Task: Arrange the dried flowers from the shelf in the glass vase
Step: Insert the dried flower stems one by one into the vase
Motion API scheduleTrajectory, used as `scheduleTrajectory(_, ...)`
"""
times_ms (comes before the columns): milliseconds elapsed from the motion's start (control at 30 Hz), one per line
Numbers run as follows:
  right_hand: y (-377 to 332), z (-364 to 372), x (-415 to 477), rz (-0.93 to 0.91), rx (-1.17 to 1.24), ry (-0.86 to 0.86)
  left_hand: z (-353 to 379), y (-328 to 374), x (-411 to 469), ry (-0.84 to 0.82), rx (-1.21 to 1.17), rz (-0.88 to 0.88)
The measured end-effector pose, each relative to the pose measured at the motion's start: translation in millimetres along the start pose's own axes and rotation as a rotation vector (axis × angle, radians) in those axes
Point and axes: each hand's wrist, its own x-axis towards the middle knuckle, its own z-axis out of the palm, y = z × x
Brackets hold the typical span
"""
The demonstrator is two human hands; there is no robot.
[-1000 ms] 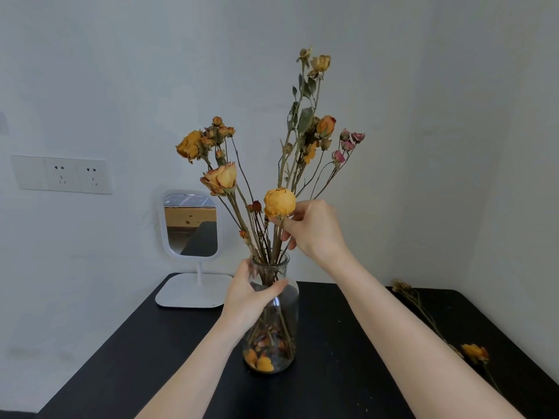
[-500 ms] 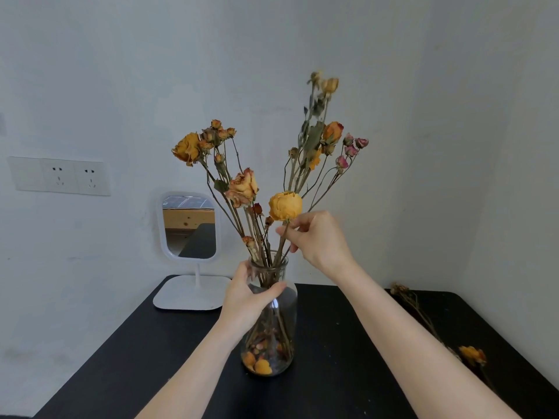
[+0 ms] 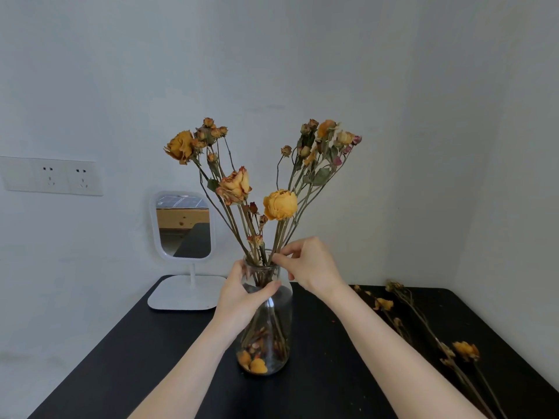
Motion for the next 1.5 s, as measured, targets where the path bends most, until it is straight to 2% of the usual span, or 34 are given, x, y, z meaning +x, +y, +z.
scheduleTrajectory(233, 4, 5, -1, 0.021, 0.059, 0.030, 0, -1, 1, 0.018, 0.008, -0.010)
scheduleTrajectory(533, -1, 7, -2, -0.005, 0.188, 0.181, 0, -1, 1, 0.009, -0.001, -0.011)
scheduleTrajectory(833, 2, 14, -12, 0.037, 0.505, 0.193, 0, -1, 0, 0.019, 0.013, 0.018)
scheduleTrajectory(1500, 9, 10, -8, 0.082, 0.269, 0.124, -2, 5, -3, -0.007, 0.023, -0.006)
